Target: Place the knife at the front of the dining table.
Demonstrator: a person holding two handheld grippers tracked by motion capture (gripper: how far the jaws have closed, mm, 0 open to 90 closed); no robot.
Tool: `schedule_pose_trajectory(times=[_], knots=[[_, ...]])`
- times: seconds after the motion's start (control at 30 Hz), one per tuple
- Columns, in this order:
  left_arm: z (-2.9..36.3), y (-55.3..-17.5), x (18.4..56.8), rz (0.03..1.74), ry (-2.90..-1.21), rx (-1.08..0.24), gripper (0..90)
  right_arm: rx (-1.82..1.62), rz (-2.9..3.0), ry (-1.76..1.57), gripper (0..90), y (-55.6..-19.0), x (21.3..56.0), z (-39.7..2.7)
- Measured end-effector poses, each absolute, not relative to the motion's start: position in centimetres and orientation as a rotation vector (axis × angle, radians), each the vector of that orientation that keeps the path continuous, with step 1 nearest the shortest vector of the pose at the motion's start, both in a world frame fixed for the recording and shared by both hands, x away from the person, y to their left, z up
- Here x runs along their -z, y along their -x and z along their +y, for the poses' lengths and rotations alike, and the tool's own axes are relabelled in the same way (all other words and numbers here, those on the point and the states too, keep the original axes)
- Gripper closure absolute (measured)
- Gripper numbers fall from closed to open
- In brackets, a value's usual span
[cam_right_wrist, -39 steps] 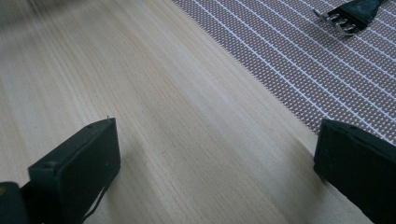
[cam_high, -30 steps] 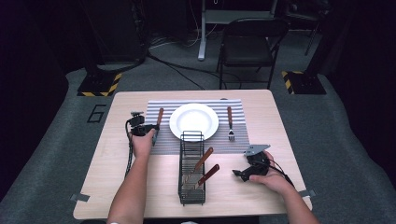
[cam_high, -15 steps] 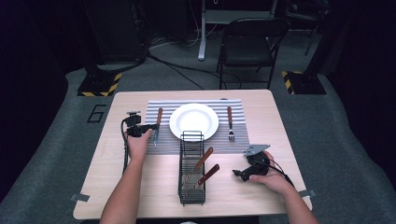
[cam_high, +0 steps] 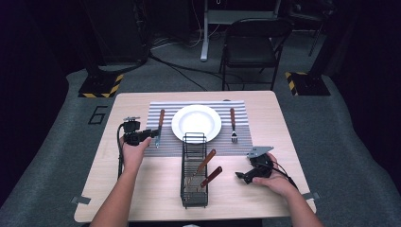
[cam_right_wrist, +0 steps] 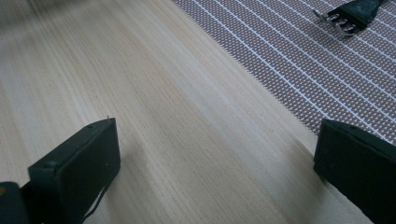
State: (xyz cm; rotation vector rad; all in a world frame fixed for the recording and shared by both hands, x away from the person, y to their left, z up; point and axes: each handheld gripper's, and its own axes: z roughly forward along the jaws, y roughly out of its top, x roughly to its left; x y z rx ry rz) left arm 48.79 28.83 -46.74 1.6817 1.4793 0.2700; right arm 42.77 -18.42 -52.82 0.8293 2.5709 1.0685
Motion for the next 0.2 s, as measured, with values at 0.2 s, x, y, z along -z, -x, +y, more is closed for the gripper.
schedule_pose_trajectory(times=[0.2], knots=[[30.4, -47.7, 47.3, 1.507, -1.692, -0.376, 45.9, -1.068, 2.572, -0.829, 0.0, -42.8, 52.8, -18.4]])
